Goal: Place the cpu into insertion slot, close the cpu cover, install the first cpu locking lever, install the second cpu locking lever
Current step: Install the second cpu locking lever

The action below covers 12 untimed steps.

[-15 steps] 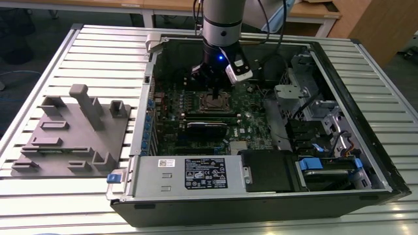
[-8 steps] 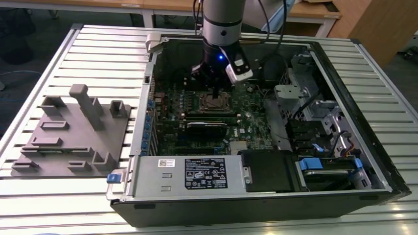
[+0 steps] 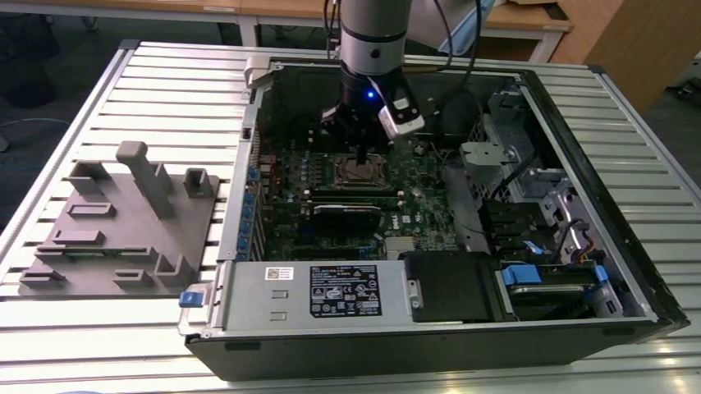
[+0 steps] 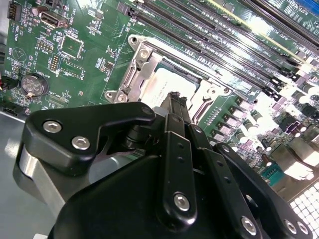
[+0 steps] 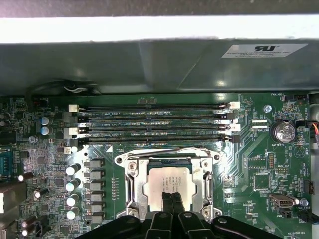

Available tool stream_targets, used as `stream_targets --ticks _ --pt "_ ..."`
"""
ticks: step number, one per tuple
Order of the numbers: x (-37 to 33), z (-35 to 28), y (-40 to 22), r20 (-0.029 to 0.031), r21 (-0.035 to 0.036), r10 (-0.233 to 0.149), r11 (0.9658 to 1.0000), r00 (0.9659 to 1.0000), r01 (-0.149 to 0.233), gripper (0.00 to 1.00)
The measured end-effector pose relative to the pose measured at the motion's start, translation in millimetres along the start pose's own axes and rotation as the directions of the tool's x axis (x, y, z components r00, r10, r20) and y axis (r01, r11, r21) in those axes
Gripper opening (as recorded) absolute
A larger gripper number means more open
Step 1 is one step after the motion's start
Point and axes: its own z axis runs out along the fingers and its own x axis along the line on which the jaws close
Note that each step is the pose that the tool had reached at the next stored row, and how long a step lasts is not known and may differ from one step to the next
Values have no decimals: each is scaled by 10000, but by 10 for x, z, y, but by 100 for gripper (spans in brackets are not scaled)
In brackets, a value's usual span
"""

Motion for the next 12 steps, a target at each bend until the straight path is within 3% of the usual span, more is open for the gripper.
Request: stream_targets --ticks 12 --pt "-1 -46 0 0 1 0 10000 10000 0 11"
